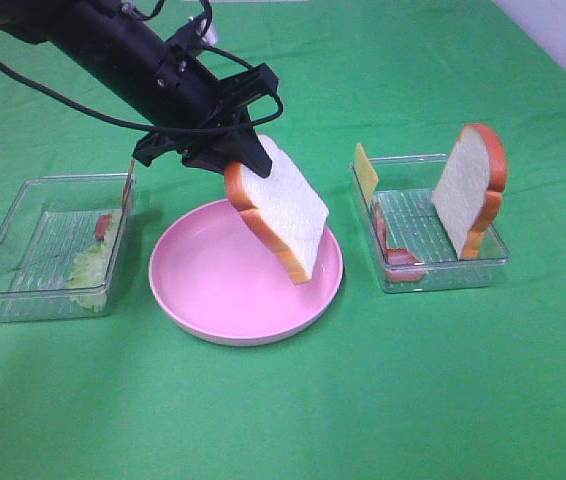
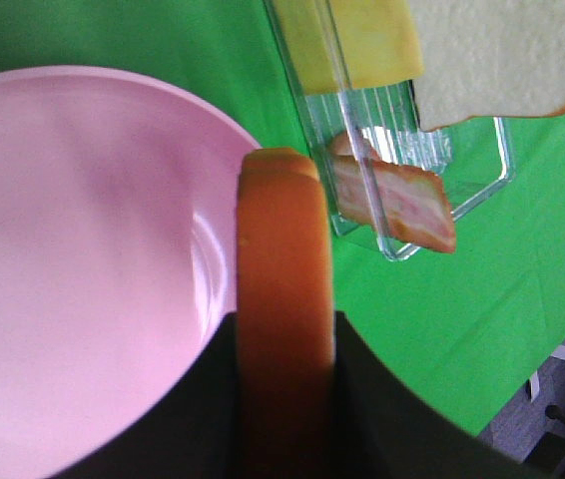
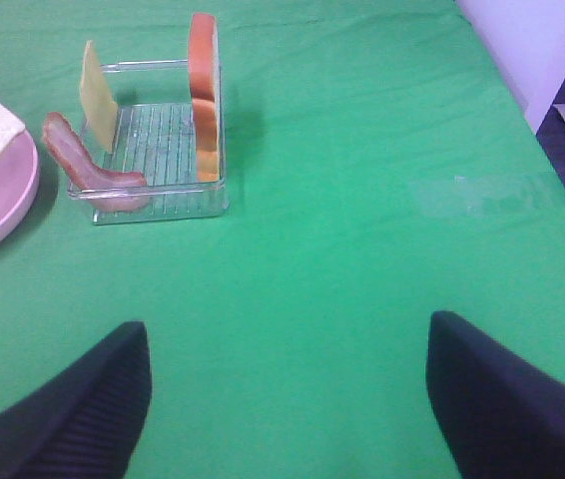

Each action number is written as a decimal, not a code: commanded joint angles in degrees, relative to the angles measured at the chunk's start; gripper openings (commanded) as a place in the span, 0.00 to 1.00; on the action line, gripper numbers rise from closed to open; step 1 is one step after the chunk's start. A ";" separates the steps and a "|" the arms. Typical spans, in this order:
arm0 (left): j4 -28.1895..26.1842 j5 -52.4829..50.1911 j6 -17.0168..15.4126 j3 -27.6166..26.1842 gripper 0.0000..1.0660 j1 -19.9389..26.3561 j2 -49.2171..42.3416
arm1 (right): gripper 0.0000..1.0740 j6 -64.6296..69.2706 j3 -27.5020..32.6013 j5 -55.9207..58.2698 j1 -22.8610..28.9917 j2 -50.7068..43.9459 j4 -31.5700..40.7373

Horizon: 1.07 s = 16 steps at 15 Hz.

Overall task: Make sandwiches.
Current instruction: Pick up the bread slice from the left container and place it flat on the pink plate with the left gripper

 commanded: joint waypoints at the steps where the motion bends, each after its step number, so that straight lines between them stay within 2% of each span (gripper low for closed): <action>1: -0.86 -0.52 -0.63 0.29 0.00 -0.29 1.20 | 0.68 -0.69 0.00 0.00 -0.23 -0.86 -0.23; 8: -1.03 -1.43 -0.57 0.29 0.00 -0.69 3.21 | 0.68 -0.69 0.00 0.00 -0.23 -0.86 -0.23; 14: 1.26 -1.60 -1.38 0.29 0.00 -1.66 3.84 | 0.68 -0.69 0.00 0.00 -0.23 -0.86 -0.23; 16: 3.84 -0.46 -4.41 0.29 0.14 -1.66 3.78 | 0.68 -0.69 0.00 0.00 -0.23 -0.86 -0.23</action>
